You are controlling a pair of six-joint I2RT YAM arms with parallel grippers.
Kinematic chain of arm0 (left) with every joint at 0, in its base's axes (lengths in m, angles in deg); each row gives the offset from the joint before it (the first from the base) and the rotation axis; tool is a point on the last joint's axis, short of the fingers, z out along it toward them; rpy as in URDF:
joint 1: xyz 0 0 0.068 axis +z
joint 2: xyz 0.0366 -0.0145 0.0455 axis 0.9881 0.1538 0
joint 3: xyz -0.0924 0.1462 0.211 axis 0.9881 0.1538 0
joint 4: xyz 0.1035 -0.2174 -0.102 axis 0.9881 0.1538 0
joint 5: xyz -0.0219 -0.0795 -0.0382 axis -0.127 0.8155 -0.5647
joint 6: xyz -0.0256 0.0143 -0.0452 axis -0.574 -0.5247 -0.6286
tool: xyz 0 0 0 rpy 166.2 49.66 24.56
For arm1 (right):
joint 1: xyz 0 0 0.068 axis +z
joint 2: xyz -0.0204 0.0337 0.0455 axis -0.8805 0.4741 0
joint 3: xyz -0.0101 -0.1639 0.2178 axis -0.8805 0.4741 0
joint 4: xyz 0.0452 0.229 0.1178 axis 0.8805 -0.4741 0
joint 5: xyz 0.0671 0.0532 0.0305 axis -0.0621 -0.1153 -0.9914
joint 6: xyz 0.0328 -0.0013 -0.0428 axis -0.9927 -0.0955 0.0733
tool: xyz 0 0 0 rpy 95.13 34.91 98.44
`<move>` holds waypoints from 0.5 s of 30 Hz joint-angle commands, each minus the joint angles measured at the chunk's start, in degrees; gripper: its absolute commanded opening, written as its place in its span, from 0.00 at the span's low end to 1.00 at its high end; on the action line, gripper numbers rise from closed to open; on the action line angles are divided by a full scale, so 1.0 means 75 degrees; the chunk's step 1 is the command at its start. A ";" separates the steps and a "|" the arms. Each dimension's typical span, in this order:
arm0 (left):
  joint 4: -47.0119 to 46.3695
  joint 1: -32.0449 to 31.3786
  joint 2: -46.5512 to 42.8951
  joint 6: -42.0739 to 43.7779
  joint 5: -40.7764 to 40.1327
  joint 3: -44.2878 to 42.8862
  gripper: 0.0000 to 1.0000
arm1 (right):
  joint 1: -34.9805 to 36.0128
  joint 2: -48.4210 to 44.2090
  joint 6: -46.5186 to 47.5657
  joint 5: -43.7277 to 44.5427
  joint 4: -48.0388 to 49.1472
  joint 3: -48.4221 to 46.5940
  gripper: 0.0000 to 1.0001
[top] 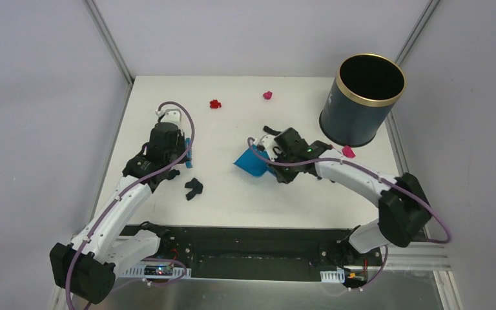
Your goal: Sweep away the paper scraps from the table
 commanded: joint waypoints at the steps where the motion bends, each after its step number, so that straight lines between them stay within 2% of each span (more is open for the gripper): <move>1: -0.0581 0.0067 0.0064 0.0311 0.1038 -0.0032 0.00 | -0.0531 -0.1582 0.0696 -0.0197 -0.1505 -0.0632 0.04; 8: -0.0735 -0.0059 0.0762 -0.0048 0.3357 -0.0627 0.00 | -0.3052 -0.3478 0.0879 0.0405 -0.2325 -0.0591 0.00; 12: -0.1157 -0.0429 0.1146 -0.1076 0.3696 -0.0954 0.00 | -0.4454 -0.4373 0.0739 0.0931 -0.2344 -0.0556 0.00; 15: -0.2338 -0.0966 0.1580 -0.2350 0.3765 -0.0913 0.00 | -0.5228 -0.4756 0.0469 0.1073 -0.2357 -0.0814 0.00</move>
